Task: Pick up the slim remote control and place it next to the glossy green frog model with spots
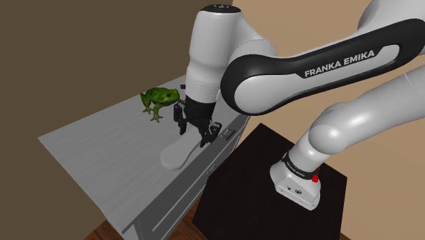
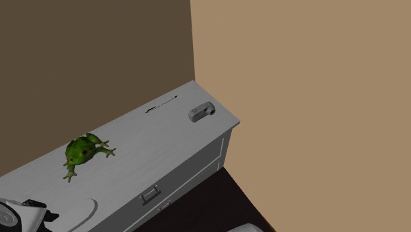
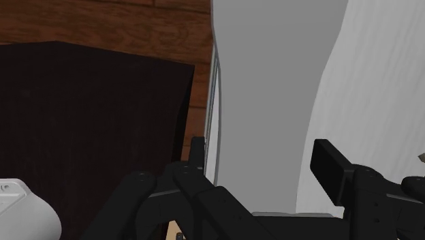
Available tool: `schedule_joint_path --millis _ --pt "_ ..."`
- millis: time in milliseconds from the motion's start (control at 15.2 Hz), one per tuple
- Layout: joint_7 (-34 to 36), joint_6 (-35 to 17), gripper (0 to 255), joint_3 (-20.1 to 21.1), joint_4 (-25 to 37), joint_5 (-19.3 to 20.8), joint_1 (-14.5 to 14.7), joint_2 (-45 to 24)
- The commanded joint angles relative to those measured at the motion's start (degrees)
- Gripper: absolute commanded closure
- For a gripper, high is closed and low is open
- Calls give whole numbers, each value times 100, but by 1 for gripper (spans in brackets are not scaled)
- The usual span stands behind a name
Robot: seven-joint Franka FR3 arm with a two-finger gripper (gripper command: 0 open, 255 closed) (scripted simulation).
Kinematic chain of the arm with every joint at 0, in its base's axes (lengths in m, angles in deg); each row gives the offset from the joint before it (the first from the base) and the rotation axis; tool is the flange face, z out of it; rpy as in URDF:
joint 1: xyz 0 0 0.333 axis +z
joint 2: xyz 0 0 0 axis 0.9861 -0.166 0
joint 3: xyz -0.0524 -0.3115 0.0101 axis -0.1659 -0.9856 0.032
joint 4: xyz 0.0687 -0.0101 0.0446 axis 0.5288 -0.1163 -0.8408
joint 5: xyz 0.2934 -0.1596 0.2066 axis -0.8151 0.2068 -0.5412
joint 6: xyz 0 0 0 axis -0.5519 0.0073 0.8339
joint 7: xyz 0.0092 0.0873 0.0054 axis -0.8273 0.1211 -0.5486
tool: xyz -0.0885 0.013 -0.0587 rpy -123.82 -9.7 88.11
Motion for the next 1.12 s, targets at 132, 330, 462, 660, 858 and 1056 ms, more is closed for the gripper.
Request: schedule_joint_path --millis 132,330,462,660,858,1056 --pt "69 -380 255 187 -161 53 -87 -227" --pt "137 -669 255 336 -274 120 -168 -418" --pt "188 -844 255 430 -336 176 -226 -543" --pt "188 -844 255 429 -337 176 -225 -543" --pt "188 -844 255 429 -337 176 -225 -543" --pt "188 -844 0 430 -336 177 -226 -544"
